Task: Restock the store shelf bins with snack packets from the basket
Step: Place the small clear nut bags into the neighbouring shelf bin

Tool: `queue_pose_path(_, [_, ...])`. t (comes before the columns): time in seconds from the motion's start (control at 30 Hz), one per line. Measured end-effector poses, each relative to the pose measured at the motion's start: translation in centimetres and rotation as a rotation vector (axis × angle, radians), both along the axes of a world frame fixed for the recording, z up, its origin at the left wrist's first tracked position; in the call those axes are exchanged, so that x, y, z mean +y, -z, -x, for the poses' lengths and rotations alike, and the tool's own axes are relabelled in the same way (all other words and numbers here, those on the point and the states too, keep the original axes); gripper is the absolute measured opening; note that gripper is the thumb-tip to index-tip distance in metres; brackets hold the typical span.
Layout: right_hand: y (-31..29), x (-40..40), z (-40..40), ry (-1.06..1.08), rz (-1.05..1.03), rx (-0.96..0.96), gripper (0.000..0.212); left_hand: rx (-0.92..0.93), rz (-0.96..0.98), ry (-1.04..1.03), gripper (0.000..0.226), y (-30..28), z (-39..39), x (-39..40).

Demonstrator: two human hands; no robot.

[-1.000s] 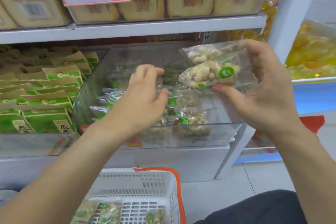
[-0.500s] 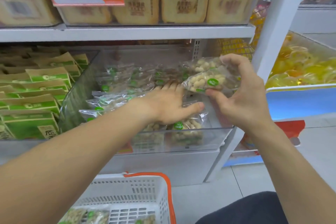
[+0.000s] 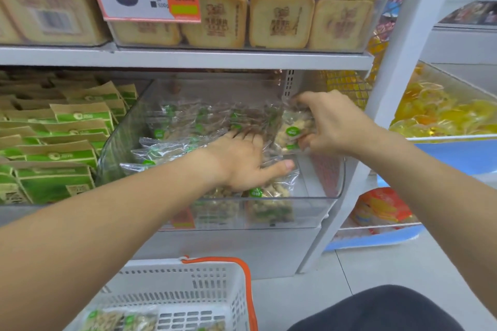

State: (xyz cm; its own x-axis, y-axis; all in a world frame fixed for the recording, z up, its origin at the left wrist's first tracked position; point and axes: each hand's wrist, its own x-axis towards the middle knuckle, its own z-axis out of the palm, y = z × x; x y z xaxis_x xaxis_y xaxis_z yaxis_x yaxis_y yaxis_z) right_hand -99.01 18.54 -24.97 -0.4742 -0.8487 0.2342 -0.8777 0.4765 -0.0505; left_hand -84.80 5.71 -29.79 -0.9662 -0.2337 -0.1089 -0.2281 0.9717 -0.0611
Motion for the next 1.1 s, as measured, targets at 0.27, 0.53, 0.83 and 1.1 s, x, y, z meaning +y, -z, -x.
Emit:
queue_pose_path(0.27, [1.1, -4.8, 0.2, 0.075, -0.41, -0.03, 0.047, 0.029, 0.015, 0.008, 0.091, 0.4, 0.1, -0.2])
queue_pose_path(0.53, [2.4, -6.9, 0.0, 0.181, -0.463, -0.053, 0.069, 0.045, -0.035, -0.003, 0.097, 0.8, 0.4, -0.8])
queue_pose_path(0.83, [1.5, -4.6, -0.2, 0.134, -0.331, 0.093, 0.039, 0.053, -0.046, -0.017, 0.097, 0.8, 0.4, -0.6])
queue_pose_path(1.1, [1.5, -4.9, -0.8, 0.193, -0.247, 0.081, 0.046, -0.009, -0.047, -0.038, 0.107, 0.4, 0.6, -0.2])
